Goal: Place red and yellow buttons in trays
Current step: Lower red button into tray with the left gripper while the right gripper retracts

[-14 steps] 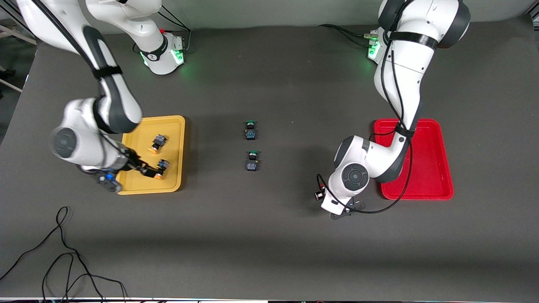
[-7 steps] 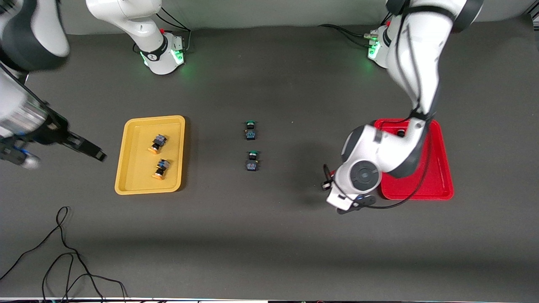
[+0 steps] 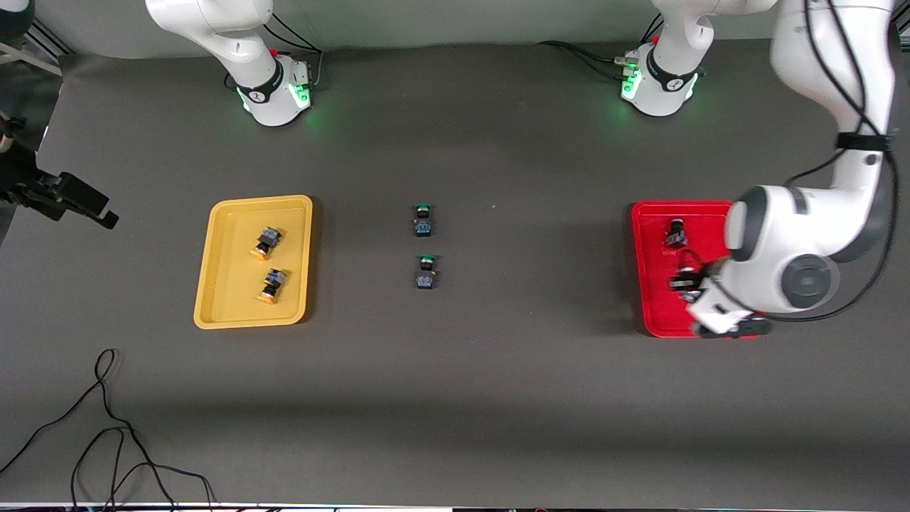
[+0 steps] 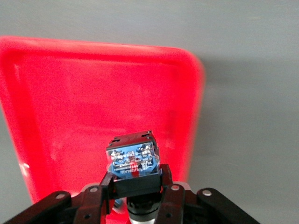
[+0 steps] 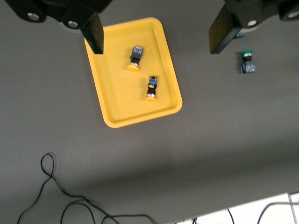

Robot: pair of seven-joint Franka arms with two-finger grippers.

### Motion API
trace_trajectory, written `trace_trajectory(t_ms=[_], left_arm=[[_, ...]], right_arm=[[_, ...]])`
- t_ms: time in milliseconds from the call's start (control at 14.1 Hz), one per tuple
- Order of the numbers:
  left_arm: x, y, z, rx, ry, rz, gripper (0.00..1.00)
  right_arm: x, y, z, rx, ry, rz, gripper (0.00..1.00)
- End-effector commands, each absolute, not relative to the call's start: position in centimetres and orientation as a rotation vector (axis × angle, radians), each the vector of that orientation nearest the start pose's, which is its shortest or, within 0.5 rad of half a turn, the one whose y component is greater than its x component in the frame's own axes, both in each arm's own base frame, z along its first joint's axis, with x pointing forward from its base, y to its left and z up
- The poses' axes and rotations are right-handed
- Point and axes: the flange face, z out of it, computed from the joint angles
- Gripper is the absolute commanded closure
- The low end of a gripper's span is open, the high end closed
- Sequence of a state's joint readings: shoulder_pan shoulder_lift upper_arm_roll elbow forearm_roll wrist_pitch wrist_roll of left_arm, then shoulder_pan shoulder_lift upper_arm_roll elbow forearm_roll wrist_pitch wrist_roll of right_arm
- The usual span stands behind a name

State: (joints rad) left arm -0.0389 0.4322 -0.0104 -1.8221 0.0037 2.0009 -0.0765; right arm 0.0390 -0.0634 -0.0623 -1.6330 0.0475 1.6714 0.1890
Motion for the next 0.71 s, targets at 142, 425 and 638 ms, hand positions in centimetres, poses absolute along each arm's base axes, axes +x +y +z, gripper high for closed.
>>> trace_trajectory(t_ms=[142, 425, 638], left_arm=[[58.4, 2.3, 21.7, -3.133, 0.118, 0.308, 0.98], [58.2, 2.1, 22.2, -3.132, 0.099, 0.323, 0.01], [57.8, 1.5, 28.8, -3.124, 0.092, 0.335, 0.01]], right_arm=[[53.9, 0.7, 63.7, -3.082, 0.262, -0.086, 0.00], [54.0, 0.3, 63.5, -3.093, 0.258, -0.086, 0.00], [54.7, -0.1, 64.2, -3.144, 0.246, -0.126, 0.00]])
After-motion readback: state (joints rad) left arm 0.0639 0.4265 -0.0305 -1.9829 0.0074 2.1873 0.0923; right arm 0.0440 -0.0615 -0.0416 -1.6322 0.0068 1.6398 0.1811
